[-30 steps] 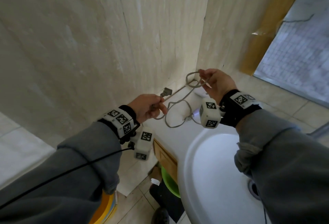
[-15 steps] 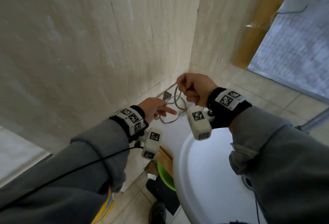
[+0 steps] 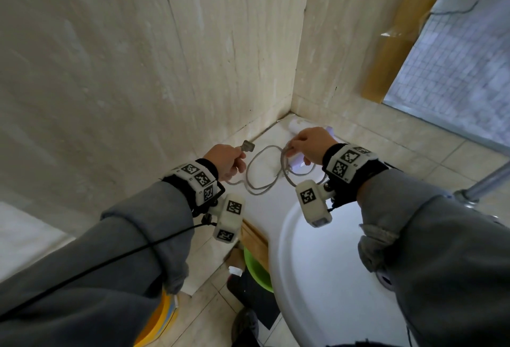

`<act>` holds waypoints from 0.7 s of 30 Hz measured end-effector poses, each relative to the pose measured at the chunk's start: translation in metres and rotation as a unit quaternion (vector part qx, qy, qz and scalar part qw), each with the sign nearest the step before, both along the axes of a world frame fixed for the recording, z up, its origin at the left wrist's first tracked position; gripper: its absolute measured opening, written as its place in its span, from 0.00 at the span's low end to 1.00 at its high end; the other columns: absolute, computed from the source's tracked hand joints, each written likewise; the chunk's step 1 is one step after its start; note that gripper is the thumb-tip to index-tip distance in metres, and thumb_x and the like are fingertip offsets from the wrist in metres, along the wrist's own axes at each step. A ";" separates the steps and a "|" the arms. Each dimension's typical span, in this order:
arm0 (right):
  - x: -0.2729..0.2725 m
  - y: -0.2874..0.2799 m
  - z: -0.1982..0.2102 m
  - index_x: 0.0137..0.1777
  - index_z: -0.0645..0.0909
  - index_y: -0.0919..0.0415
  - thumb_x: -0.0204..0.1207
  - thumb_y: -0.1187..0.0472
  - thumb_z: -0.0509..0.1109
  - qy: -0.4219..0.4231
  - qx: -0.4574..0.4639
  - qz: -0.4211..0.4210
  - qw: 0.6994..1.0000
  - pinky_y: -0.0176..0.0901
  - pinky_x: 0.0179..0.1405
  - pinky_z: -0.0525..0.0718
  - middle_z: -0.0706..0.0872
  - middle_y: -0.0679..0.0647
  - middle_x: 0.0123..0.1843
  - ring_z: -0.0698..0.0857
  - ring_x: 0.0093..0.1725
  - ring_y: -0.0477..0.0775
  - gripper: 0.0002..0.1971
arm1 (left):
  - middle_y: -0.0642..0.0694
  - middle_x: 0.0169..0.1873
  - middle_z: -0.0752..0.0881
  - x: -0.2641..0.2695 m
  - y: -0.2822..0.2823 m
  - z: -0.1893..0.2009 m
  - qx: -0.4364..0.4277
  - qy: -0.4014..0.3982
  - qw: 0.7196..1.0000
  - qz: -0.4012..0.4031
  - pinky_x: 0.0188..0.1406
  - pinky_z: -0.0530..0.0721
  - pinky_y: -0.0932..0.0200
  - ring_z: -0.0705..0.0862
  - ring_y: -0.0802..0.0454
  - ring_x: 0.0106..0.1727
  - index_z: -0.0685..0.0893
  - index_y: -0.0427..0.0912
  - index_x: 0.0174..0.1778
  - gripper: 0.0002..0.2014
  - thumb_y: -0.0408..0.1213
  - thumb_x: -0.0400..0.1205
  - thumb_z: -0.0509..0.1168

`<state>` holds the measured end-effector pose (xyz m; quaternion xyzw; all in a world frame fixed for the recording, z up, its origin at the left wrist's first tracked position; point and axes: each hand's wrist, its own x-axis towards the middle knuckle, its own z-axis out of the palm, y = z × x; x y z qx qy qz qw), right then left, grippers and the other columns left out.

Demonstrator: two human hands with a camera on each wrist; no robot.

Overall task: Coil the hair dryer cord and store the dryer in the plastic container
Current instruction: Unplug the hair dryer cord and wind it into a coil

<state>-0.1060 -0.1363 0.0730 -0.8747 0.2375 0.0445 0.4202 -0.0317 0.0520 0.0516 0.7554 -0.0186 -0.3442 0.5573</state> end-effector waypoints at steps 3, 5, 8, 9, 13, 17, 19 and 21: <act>-0.001 0.003 -0.009 0.45 0.84 0.60 0.77 0.67 0.63 0.013 0.036 0.019 0.999 0.33 0.28 0.77 0.91 0.53 0.42 0.80 0.30 0.49 0.08 | 0.48 0.15 0.84 -0.003 -0.002 -0.001 -0.011 0.013 1.000 -0.005 0.09 0.55 0.71 0.63 0.59 0.08 0.75 0.38 0.37 0.14 0.35 0.85 0.50; 0.000 0.007 -0.014 0.46 0.84 0.55 0.78 0.67 0.61 0.035 -0.008 0.025 0.999 0.39 0.45 0.83 0.91 0.51 0.46 0.84 0.44 0.50 0.11 | 0.48 0.14 0.84 -0.004 -0.003 0.000 -0.009 0.014 1.000 -0.001 0.09 0.56 0.71 0.63 0.59 0.08 0.75 0.38 0.37 0.14 0.35 0.85 0.49; -0.008 0.012 -0.016 0.61 0.82 0.57 0.80 0.53 0.60 0.115 -0.236 0.110 0.959 0.54 0.73 0.71 0.80 0.57 0.68 0.76 0.68 0.59 0.15 | 0.48 0.13 0.83 -0.002 -0.002 0.003 0.000 0.011 1.000 0.017 0.09 0.56 0.72 0.63 0.58 0.07 0.74 0.39 0.36 0.14 0.34 0.85 0.49; -0.012 0.012 -0.020 0.64 0.80 0.53 0.77 0.45 0.63 0.142 -0.275 0.125 0.943 0.58 0.74 0.69 0.73 0.57 0.72 0.69 0.73 0.63 0.20 | 0.48 0.12 0.82 -0.001 -0.002 0.004 -0.006 0.016 0.999 0.028 0.09 0.56 0.72 0.63 0.58 0.07 0.74 0.39 0.36 0.13 0.34 0.84 0.50; -0.023 0.014 -0.040 0.77 0.62 0.43 0.59 0.33 0.74 0.156 -0.303 0.153 0.928 0.66 0.75 0.62 0.48 0.49 0.85 0.50 0.83 0.64 0.46 | 0.49 0.13 0.79 0.000 -0.003 0.013 -0.081 0.044 0.994 0.060 0.12 0.54 0.68 0.61 0.59 0.09 0.72 0.41 0.34 0.13 0.34 0.84 0.49; -0.016 0.040 -0.042 0.79 0.61 0.41 0.60 0.38 0.77 0.116 -0.239 0.284 0.921 0.60 0.81 0.56 0.61 0.47 0.84 0.54 0.84 0.56 0.47 | 0.50 0.12 0.76 -0.001 -0.012 0.027 -0.215 0.094 0.969 0.082 0.10 0.56 0.70 0.60 0.59 0.08 0.70 0.42 0.34 0.15 0.36 0.86 0.47; -0.016 0.051 -0.040 0.77 0.68 0.46 0.66 0.47 0.78 0.148 -0.132 0.306 0.931 0.51 0.79 0.61 0.69 0.48 0.80 0.64 0.81 0.53 0.38 | 0.51 0.13 0.75 0.000 -0.015 0.037 -0.277 0.121 0.950 0.077 0.09 0.58 0.69 0.60 0.60 0.08 0.70 0.42 0.34 0.15 0.37 0.87 0.47; -0.016 0.055 -0.043 0.73 0.75 0.51 0.73 0.55 0.74 0.150 -0.069 0.321 0.933 0.42 0.75 0.64 0.74 0.49 0.77 0.71 0.76 0.51 0.27 | 0.52 0.13 0.74 0.002 -0.015 0.050 -0.327 0.137 0.933 0.068 0.08 0.58 0.69 0.60 0.60 0.08 0.71 0.42 0.34 0.15 0.37 0.86 0.47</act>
